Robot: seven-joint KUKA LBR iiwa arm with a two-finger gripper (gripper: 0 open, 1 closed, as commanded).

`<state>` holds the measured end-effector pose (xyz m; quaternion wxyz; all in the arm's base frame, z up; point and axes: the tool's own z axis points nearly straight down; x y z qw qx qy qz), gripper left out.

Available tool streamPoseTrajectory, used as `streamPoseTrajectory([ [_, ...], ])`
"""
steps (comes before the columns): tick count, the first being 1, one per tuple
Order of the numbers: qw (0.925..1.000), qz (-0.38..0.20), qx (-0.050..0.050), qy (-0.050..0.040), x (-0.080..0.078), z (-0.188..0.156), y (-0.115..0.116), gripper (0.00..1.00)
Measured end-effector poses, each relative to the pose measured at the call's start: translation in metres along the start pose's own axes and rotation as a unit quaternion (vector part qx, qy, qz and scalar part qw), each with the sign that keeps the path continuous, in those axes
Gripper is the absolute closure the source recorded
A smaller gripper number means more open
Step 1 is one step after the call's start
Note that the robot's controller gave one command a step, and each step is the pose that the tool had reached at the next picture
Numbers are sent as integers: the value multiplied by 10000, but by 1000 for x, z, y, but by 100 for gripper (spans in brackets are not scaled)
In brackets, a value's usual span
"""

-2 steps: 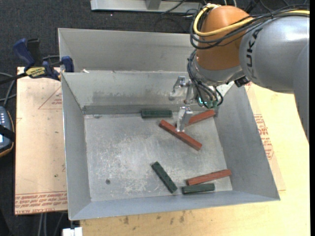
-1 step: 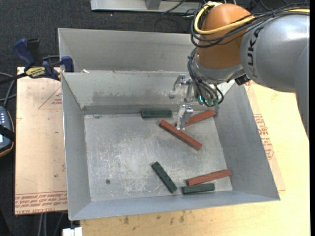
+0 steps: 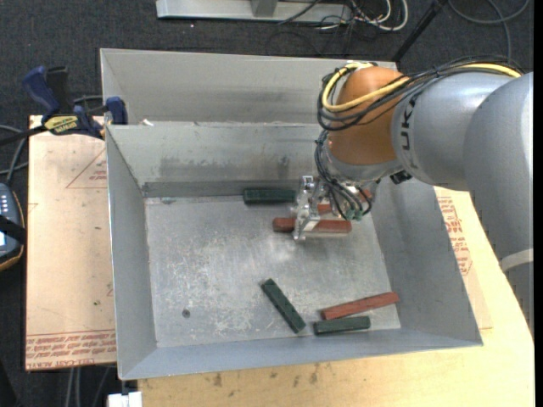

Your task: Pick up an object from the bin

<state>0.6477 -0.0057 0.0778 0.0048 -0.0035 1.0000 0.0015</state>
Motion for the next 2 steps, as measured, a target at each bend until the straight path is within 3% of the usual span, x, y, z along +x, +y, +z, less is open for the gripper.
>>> streamPoseTrajectory([
  [1, 10000, -1, 0, 0, 0, 0, 0, 100],
  [2, 10000, 40, 9, 32, 4, -123, 13, 100],
])
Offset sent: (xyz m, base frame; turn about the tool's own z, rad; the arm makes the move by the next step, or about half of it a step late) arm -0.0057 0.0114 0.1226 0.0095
